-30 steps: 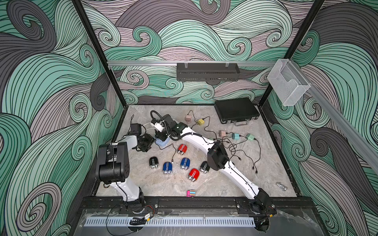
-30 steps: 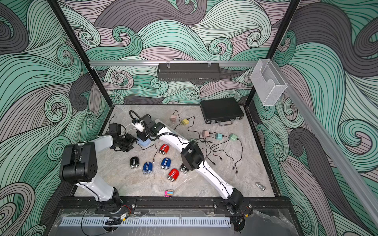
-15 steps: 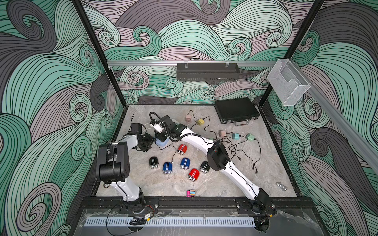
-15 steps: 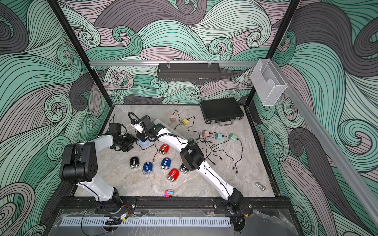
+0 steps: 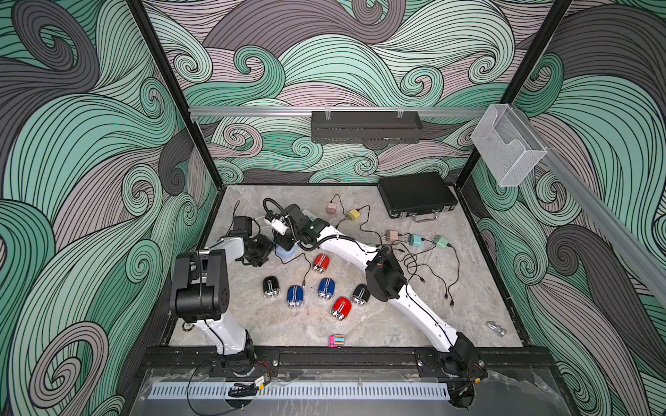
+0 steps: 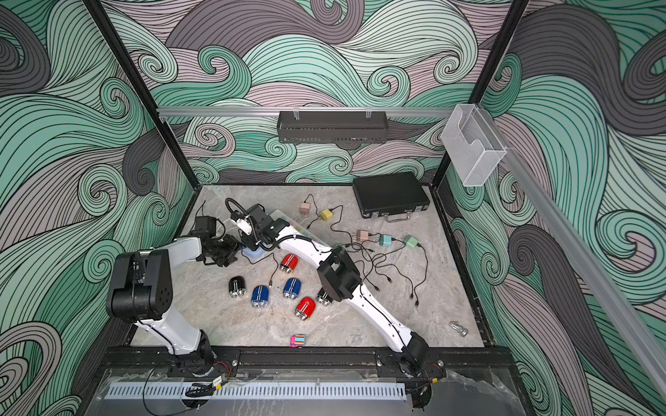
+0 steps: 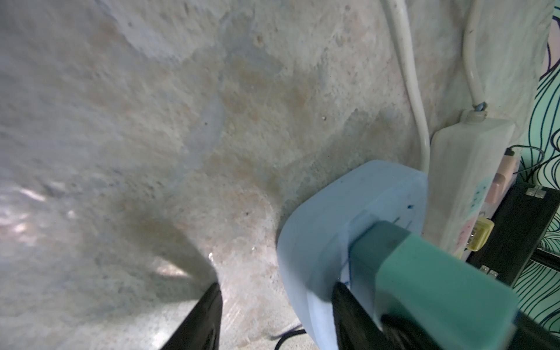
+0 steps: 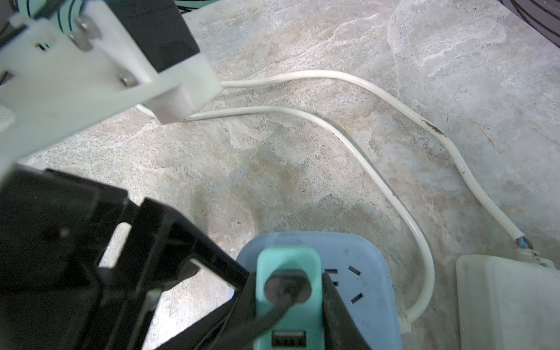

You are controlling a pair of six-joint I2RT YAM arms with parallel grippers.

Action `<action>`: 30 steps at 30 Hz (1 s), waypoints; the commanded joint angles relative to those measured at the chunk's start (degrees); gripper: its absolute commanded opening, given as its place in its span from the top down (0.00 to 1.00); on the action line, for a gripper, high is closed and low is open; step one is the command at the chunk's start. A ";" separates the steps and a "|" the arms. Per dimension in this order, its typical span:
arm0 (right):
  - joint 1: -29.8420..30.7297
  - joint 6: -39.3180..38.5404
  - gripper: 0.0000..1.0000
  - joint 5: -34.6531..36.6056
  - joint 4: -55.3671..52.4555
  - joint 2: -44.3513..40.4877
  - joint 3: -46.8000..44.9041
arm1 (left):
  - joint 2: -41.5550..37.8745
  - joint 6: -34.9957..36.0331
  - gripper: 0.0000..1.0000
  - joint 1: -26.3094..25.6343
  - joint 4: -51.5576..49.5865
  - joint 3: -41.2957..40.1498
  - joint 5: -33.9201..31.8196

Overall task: Unplug the electric shaver
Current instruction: Remove the plug from the socket.

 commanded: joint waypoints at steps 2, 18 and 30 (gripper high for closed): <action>0.00 -1.14 0.76 0.82 0.72 -5.90 -0.63 | 2.31 0.72 0.43 -0.29 -5.46 -0.05 -4.47; -0.13 -0.41 0.78 2.24 0.50 -7.85 -0.95 | 2.51 0.45 0.43 -0.50 -5.18 -0.49 -5.23; -0.70 1.70 0.80 5.66 4.92 -20.39 -15.82 | -0.08 1.22 0.43 -1.25 -5.81 0.87 -6.17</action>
